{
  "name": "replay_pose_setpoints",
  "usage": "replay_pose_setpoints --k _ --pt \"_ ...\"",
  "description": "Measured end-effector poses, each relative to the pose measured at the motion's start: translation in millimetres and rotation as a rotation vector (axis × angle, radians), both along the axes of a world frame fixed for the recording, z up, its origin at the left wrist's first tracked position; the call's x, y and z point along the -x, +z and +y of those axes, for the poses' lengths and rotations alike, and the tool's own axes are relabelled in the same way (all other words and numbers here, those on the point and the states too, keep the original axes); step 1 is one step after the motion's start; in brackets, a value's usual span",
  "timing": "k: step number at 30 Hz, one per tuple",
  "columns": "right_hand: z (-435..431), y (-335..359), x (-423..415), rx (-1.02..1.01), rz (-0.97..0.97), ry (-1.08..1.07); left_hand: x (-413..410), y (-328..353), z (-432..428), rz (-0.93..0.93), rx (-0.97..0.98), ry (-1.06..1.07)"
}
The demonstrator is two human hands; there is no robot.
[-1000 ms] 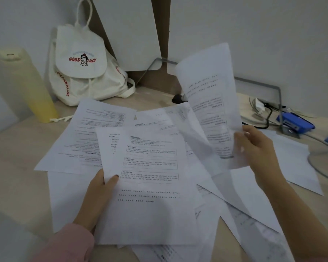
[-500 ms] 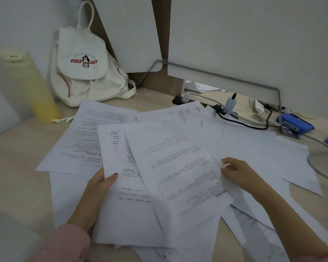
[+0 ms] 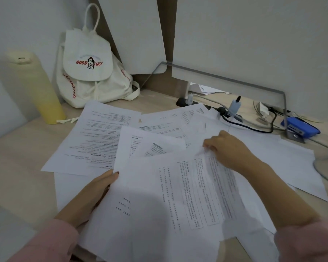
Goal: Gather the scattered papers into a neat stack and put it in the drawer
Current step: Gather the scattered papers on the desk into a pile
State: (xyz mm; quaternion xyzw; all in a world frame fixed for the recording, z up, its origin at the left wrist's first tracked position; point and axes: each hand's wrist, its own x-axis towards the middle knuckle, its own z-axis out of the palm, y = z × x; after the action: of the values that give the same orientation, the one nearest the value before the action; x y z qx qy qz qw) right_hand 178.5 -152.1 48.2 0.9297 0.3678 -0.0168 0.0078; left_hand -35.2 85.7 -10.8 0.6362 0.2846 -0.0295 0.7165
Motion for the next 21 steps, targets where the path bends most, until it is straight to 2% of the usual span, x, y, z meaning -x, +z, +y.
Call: replay_pose_setpoints --k 3,5,8,10,14,16,19,21 --pt "27.2 -0.8 8.7 -0.026 -0.109 0.174 -0.4 -29.1 21.7 -0.049 -0.078 0.036" --pt "45.4 -5.4 16.9 -0.057 -0.160 0.290 -7.2 -30.5 22.9 -0.072 0.001 0.048" --pt "71.6 -19.3 28.0 -0.138 -0.284 0.452 -7.3 -6.1 -0.4 0.069 0.088 -0.105" --pt "89.8 -30.5 31.6 -0.194 -0.343 0.497 -3.3 -4.7 -8.1 0.046 -0.003 -0.214" --pt "118.4 -41.6 45.4 -0.315 -0.345 0.583 -5.7 -10.8 -11.0 0.064 -0.149 -0.165" --pt "122.1 -40.8 48.2 -0.397 -0.222 0.478 -2.7 -10.0 -8.7 0.074 -0.168 -0.114" --pt "107.8 -38.1 33.0 -0.535 0.136 0.030 4.8 -7.9 -1.2 0.064 -0.194 0.000" --pt "87.9 -42.9 10.3 -0.559 0.340 -0.283 9.3 -10.9 7.1 0.044 -0.179 0.108"
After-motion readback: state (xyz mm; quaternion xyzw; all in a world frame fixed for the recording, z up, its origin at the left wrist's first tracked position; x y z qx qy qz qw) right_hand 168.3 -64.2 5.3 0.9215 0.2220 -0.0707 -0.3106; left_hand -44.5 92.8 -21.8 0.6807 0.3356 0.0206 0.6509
